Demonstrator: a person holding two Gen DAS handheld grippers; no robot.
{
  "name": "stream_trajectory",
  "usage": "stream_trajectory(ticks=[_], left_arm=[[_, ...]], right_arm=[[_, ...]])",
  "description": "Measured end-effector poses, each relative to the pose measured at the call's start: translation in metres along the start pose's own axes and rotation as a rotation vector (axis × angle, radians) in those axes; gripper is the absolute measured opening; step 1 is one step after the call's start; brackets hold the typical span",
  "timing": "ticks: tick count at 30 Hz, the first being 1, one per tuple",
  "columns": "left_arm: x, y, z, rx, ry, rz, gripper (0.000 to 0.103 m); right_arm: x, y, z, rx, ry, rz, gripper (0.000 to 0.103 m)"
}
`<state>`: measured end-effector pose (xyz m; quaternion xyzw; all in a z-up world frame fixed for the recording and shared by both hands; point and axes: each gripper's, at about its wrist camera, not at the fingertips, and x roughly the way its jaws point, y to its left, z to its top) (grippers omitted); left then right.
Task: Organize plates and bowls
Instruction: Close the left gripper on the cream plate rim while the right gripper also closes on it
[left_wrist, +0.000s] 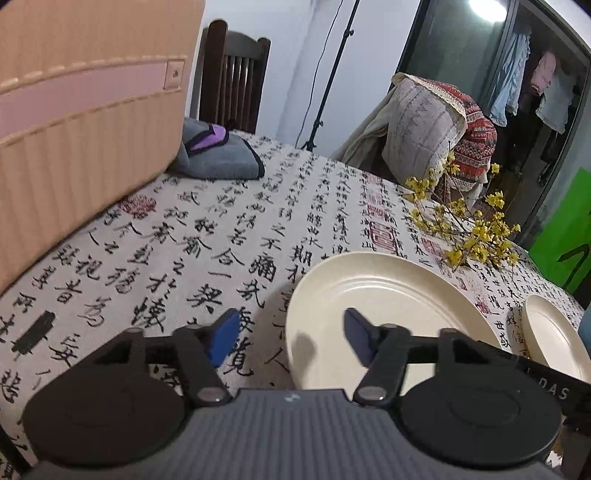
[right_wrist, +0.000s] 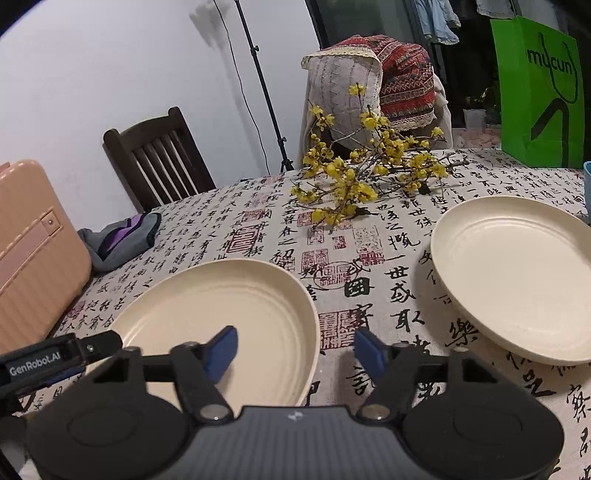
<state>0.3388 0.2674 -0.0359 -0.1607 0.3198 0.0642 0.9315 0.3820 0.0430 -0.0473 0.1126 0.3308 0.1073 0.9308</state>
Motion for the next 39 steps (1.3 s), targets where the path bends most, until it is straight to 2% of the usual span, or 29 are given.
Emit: stream_trajectory(ticks=[1, 16, 27, 31, 39], left_arm=[[0.001, 0.001, 0.000, -0.004, 0.004, -0.002, 0.056], [0.007, 0.001, -0.002, -0.004, 0.026, 0.012, 0.044], [0.008, -0.001, -0.003, 0.011, 0.028, 0.010, 0.039], [0.008, -0.005, -0.005, 0.033, 0.031, 0.001, 0.031], [0.008, -0.007, -0.006, 0.057, 0.024, 0.025, 0.026]], right_arm=[[0.000, 0.000, -0.001, -0.001, 0.000, 0.001, 0.049], [0.005, -0.003, -0.007, 0.004, 0.001, 0.018, 0.028], [0.005, 0.001, -0.009, -0.020, -0.005, 0.008, 0.021], [0.004, 0.002, -0.010, -0.033, -0.006, 0.002, 0.017], [0.002, 0.004, -0.012, -0.043, -0.010, 0.002, 0.014]])
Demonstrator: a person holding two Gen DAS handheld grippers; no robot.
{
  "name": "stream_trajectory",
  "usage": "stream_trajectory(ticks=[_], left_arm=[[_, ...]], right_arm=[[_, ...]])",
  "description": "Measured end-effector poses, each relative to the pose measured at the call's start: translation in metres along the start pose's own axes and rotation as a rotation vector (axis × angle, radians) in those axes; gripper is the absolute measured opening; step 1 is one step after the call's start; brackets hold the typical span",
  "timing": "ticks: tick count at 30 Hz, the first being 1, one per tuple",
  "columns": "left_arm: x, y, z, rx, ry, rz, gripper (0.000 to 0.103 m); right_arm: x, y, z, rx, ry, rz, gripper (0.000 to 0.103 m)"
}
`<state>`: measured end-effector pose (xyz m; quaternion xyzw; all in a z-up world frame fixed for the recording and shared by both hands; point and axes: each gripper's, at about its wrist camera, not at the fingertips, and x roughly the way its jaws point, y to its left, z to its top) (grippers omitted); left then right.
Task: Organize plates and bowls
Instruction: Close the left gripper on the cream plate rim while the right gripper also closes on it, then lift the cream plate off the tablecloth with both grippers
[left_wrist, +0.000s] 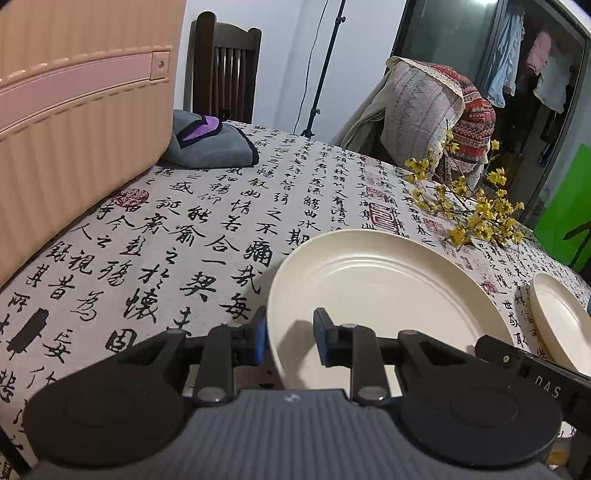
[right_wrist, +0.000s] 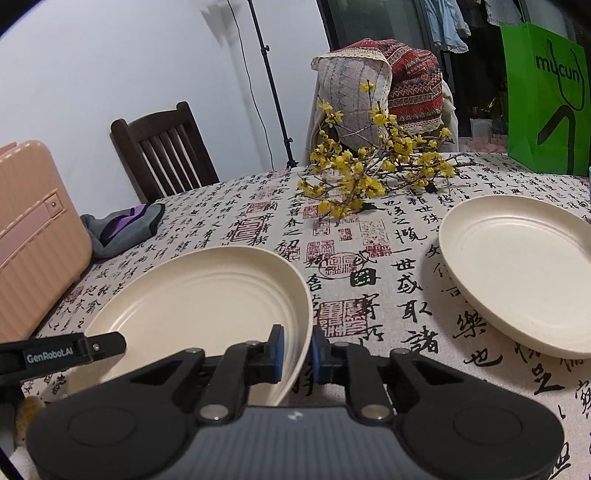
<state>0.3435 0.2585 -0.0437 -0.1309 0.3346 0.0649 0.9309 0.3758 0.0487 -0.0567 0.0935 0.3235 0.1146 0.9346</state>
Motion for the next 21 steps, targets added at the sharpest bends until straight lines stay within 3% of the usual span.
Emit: stream_trajectory(ticks=[21], left_arm=[[-0.009, -0.008, -0.002, 0.055, -0.057, 0.048, 0.026]], right_arm=[[-0.014, 0.012, -0.005, -0.069, -0.074, -0.024, 0.014]])
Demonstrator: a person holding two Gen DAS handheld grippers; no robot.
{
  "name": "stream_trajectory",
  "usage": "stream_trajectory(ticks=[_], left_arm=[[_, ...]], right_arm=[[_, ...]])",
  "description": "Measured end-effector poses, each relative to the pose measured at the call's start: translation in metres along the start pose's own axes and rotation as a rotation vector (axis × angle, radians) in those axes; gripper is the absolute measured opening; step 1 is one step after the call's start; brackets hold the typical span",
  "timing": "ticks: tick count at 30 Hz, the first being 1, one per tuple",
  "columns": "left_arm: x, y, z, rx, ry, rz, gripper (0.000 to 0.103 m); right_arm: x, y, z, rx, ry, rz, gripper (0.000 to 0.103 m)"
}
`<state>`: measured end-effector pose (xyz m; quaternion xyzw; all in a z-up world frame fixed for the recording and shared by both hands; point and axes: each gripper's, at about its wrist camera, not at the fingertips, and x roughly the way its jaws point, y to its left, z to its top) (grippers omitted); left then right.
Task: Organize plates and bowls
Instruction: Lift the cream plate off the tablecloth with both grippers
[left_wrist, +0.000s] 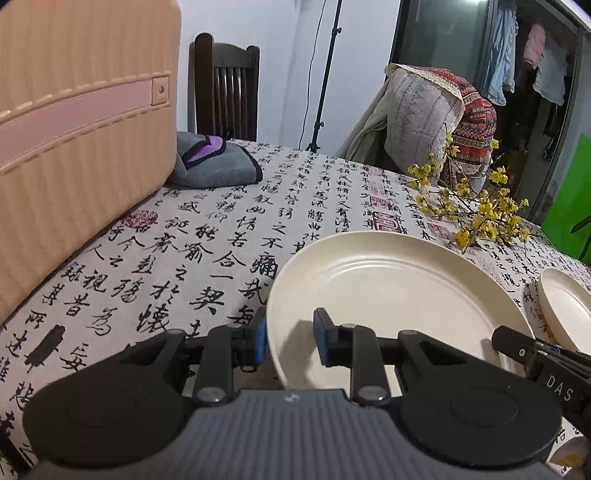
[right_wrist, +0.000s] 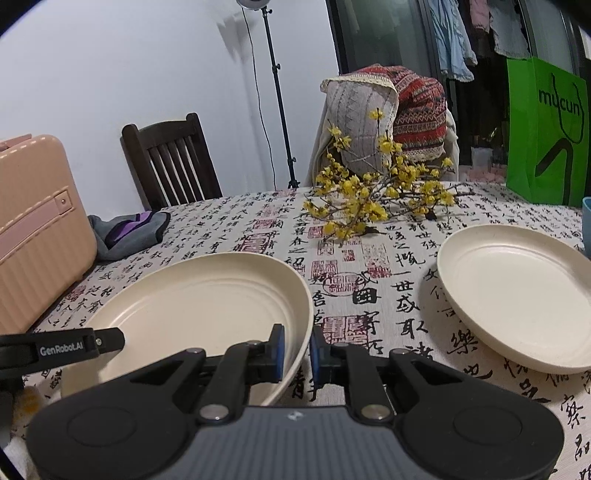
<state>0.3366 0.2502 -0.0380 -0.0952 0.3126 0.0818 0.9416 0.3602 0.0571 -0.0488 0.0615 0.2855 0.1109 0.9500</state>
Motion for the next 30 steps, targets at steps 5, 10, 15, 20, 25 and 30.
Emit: stream_trajectory(ticks=[5, 10, 15, 20, 25, 30], left_arm=[[-0.011, -0.002, 0.000, 0.010, -0.055, 0.010, 0.026], [-0.019, -0.004, 0.001, 0.017, -0.090, 0.011, 0.026], [-0.023, -0.004, 0.002, 0.018, -0.108, 0.006, 0.026], [-0.030, -0.005, 0.003, 0.017, -0.128, 0.001, 0.026], [-0.035, -0.005, 0.003, 0.015, -0.142, -0.001, 0.026], [-0.040, -0.002, 0.004, 0.001, -0.157, -0.005, 0.026]], right_arm=[[-0.004, 0.002, 0.000, -0.009, -0.019, 0.003, 0.014], [-0.011, 0.004, 0.001, -0.026, -0.055, -0.001, 0.014], [-0.016, 0.004, 0.002, -0.029, -0.077, 0.000, 0.014], [-0.022, 0.004, 0.003, -0.031, -0.096, 0.002, 0.014], [-0.027, 0.006, 0.004, -0.040, -0.116, 0.001, 0.014], [-0.033, 0.010, 0.005, -0.059, -0.134, -0.005, 0.014]])
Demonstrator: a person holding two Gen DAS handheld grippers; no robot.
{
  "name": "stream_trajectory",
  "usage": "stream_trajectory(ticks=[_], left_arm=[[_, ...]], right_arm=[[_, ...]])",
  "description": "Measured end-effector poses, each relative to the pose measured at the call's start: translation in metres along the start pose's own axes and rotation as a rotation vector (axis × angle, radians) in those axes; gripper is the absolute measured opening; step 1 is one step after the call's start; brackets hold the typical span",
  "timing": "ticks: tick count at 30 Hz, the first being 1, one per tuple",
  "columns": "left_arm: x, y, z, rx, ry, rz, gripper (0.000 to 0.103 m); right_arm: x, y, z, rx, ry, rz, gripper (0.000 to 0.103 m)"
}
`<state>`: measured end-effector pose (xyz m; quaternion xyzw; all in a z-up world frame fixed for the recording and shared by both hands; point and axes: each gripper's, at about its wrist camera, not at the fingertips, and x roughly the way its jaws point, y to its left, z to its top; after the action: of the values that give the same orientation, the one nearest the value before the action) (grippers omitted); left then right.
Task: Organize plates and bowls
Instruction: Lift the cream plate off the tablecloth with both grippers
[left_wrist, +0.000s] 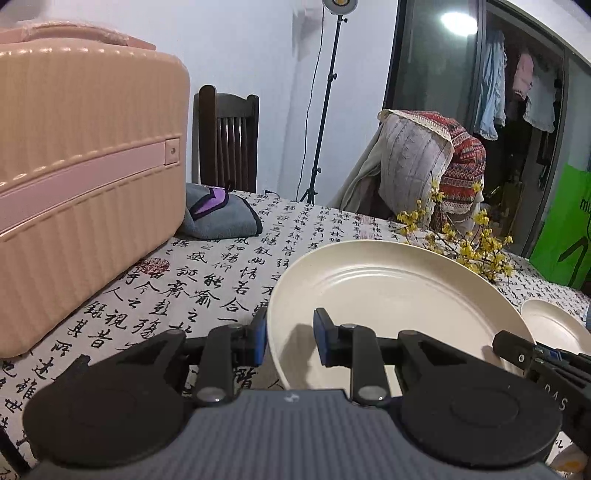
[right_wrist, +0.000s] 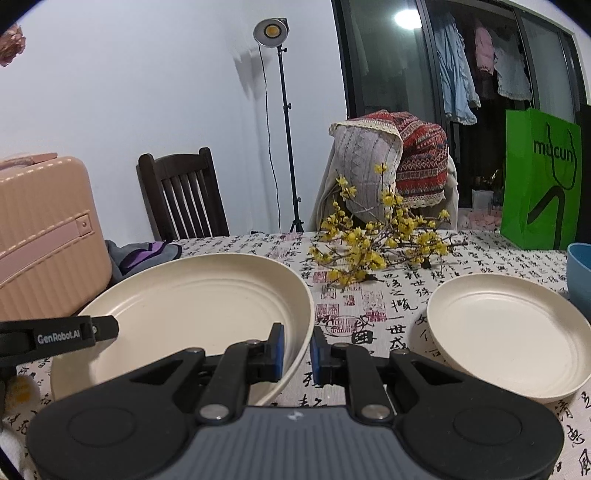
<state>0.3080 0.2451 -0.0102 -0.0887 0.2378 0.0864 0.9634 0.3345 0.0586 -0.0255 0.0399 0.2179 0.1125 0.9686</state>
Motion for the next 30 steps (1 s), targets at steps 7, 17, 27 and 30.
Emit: stream_trajectory(ticks=[7, 17, 27, 30], left_arm=[[-0.007, 0.001, 0.002, -0.011, -0.018, -0.002, 0.026], [-0.020, 0.002, 0.005, -0.028, -0.057, -0.014, 0.026], [-0.034, 0.002, 0.006, -0.043, -0.085, -0.030, 0.026], [-0.037, 0.002, 0.006, -0.043, -0.087, -0.046, 0.026]], right_arm=[[-0.005, 0.002, 0.002, -0.008, -0.016, 0.004, 0.014], [-0.017, 0.003, 0.005, -0.016, -0.045, 0.006, 0.014], [-0.033, 0.007, 0.011, -0.040, -0.082, -0.005, 0.014], [-0.037, 0.006, 0.011, -0.041, -0.085, -0.010, 0.014]])
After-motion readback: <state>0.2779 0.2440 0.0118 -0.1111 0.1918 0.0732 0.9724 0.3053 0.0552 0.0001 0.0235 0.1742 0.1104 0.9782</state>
